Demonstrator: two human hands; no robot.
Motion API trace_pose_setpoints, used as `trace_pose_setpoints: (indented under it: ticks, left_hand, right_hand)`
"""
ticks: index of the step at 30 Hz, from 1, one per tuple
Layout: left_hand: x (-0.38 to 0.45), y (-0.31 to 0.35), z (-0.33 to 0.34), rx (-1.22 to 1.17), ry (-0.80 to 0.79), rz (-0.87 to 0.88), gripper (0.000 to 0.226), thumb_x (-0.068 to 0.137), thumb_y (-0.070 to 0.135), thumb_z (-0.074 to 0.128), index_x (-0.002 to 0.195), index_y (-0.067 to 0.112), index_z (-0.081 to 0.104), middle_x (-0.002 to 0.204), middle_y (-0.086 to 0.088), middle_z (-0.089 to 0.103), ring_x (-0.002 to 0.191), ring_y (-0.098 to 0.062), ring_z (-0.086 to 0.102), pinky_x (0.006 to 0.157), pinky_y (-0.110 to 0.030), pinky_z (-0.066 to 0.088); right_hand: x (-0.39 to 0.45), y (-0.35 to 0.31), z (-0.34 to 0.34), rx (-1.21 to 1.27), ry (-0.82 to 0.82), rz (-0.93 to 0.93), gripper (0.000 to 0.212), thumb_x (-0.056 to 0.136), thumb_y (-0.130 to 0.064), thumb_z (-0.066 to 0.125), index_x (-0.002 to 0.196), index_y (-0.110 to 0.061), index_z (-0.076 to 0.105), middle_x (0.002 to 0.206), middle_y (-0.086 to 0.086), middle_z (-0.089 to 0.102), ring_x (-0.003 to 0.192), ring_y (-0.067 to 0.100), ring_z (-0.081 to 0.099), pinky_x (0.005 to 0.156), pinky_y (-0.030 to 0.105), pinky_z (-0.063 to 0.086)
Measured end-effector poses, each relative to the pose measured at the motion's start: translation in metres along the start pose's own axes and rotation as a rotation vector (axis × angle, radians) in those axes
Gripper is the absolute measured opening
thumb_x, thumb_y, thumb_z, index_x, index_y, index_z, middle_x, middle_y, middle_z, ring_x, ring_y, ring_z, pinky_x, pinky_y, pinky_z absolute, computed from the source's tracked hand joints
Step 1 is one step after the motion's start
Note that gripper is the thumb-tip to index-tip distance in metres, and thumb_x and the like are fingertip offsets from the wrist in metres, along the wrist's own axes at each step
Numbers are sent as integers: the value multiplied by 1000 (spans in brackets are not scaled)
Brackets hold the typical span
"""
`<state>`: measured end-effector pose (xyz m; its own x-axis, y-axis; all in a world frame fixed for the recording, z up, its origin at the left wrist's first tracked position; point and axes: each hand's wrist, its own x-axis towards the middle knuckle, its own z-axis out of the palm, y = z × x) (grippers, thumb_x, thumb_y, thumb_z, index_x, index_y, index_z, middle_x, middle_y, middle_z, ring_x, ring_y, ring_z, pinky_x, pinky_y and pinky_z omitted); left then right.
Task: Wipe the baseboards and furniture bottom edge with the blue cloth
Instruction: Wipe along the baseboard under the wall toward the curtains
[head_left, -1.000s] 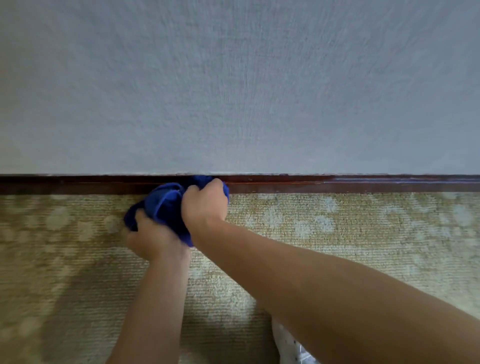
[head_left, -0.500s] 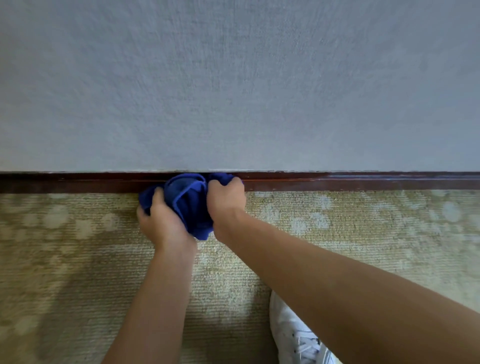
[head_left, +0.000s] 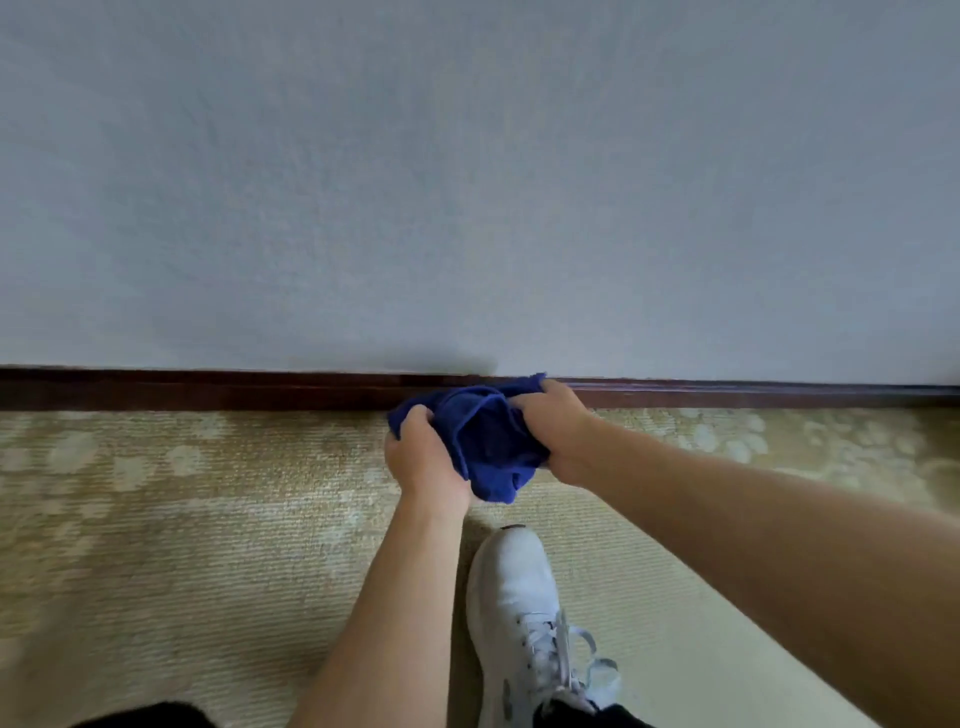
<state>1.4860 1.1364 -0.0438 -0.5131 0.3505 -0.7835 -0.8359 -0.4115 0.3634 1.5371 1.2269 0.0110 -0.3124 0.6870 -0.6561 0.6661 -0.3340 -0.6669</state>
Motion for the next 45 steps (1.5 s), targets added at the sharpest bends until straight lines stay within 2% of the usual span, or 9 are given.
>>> trace_pose_setpoints:
  ticks: [6,11,17,19,23,28,31,40,45]
  left_hand:
    - [-15,-15,-6,221,-152,-119,42,83,28,73,120,13,62,115,-16,70,98,-33,70,70,-39,57]
    - [-11,-49,-12,500,-179,-402,40,93,35,58,128,17,54,128,-14,62,115,-40,59,88,-58,46]
    - [26,-83,22,369,-21,-33,67,68,17,70,129,-5,55,103,-20,70,83,-27,73,63,-30,57]
    - [15,-93,31,417,81,109,41,80,10,65,119,-1,60,92,-14,69,73,-23,70,59,-27,55]
    - [-20,-104,39,434,192,246,23,91,5,58,113,11,58,100,-13,67,78,-26,65,66,-31,52]
    - [-27,-100,63,489,302,223,20,100,16,47,118,13,54,111,-15,64,94,-30,63,75,-36,51]
    - [-22,-98,77,524,333,204,26,99,18,47,124,12,55,118,-14,64,100,-32,63,82,-40,53]
    - [44,-102,95,853,625,437,38,101,20,42,134,1,38,134,-25,52,120,-42,53,103,-44,42]
    - [24,-161,126,1291,524,616,23,102,25,41,112,5,41,104,-24,62,93,-40,62,72,-42,46]
  right_hand:
    - [-25,21,-11,294,171,-8,26,89,-10,47,113,-14,56,108,14,64,107,38,62,95,51,52]
    - [16,58,-46,344,197,10,18,86,-1,46,91,-14,57,83,10,60,81,28,59,75,38,51]
    - [61,50,-85,500,77,75,19,84,8,45,91,-7,55,70,9,51,61,23,50,57,29,43]
    - [59,61,-92,593,66,134,20,86,8,44,83,-11,51,72,8,50,70,24,53,66,33,45]
    - [55,65,-103,637,-11,245,19,89,3,44,80,-13,44,75,6,48,71,23,50,73,33,43]
    - [58,51,-108,663,-88,305,33,88,-2,47,121,-5,51,105,16,61,90,30,58,76,38,51]
    - [67,40,-115,658,-134,324,42,88,-3,48,129,-7,50,112,15,59,84,28,59,57,29,47]
    - [111,42,-88,695,-75,308,27,91,3,45,116,-3,52,118,21,60,93,26,55,95,47,50]
    - [128,50,-119,708,251,367,18,96,-13,46,112,-8,51,109,16,57,102,33,59,83,37,48]
